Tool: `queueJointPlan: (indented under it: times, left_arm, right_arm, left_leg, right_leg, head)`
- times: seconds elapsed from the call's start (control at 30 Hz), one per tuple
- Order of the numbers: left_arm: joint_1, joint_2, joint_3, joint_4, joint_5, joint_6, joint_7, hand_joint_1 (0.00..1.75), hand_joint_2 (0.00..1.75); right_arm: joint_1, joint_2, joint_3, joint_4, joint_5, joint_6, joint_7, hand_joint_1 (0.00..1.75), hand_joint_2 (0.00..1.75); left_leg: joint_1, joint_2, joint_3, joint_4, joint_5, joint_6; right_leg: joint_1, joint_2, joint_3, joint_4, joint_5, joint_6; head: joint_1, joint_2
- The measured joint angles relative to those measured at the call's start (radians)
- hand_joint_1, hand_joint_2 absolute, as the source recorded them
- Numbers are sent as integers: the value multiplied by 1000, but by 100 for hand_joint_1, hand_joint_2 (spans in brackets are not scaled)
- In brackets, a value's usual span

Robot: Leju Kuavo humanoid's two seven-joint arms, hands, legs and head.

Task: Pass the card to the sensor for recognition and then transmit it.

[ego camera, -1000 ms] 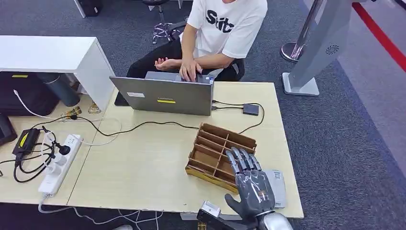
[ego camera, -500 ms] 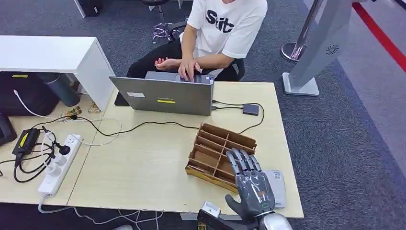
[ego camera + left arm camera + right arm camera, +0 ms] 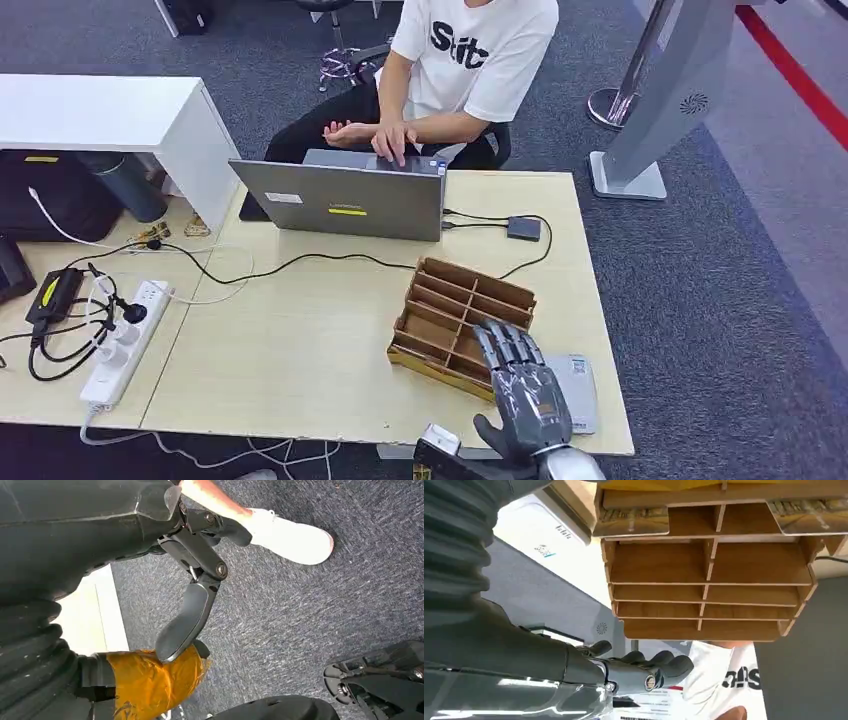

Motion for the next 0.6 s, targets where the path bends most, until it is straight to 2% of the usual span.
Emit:
queueJointPlan:
  times: [0.6]
  left_arm:
    - [-1,4,0,0,0,0,0,0,175]
  right_arm:
    - [-5,-3,13,34,-18,-4,7,0,175]
  left_leg:
    - [0,0,0,0,0,0]
  right_leg:
    - [0,0,0,0,0,0]
  head:
    - [0,0]
